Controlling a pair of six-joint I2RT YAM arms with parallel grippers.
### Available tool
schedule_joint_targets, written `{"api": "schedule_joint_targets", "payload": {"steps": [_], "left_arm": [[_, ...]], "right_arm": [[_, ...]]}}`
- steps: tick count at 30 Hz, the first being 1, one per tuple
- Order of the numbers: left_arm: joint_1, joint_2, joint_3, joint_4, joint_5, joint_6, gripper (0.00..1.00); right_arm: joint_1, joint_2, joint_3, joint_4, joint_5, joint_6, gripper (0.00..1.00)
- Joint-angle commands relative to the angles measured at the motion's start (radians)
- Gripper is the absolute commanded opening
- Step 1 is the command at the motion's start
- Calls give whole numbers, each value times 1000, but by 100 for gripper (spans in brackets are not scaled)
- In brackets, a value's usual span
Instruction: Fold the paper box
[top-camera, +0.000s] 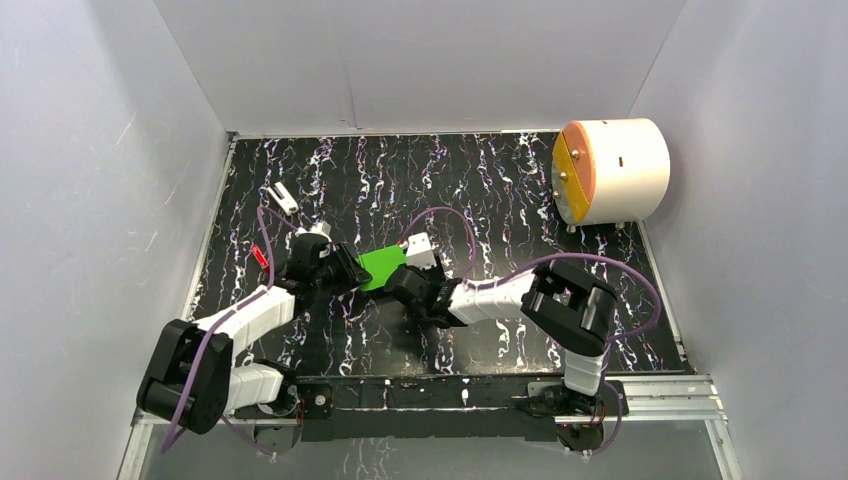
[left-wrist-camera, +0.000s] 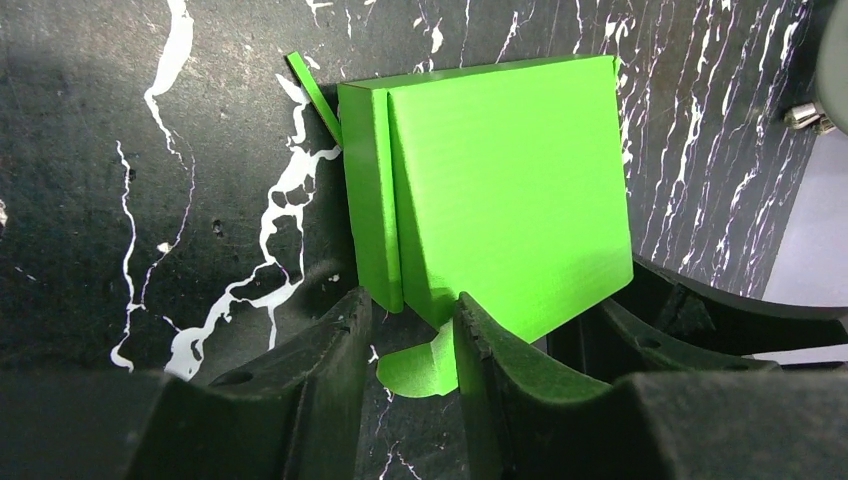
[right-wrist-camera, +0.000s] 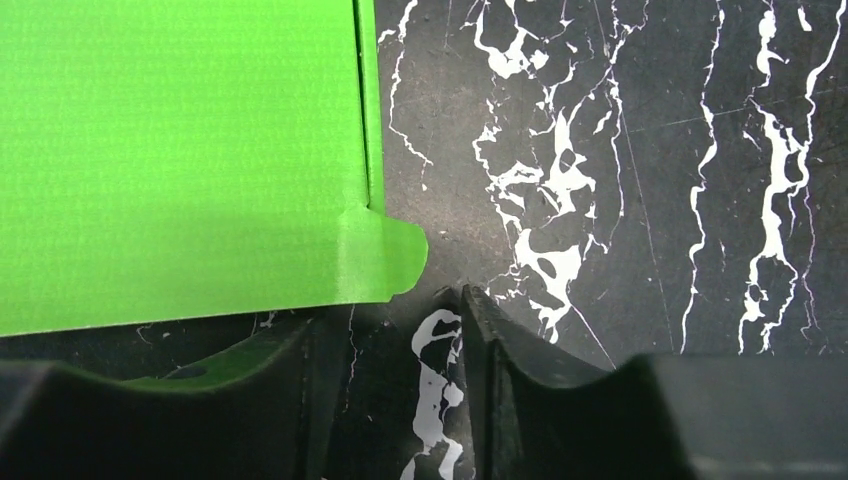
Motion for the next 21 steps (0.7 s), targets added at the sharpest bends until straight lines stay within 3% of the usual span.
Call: {"api": "schedule_joint_targets", "payload": {"steps": [1, 17, 21], "left_arm": [[-5, 21, -18, -19, 12, -3, 34], [-4, 44, 17, -26, -16, 20, 36], [-4, 43, 22, -30, -21, 23, 36]], "right_arm": [[10, -19, -43, -89, -81, 2, 58], [-14, -296, -56, -167, -361, -217, 92], [-75, -329, 1, -182, -426, -251, 92]]}}
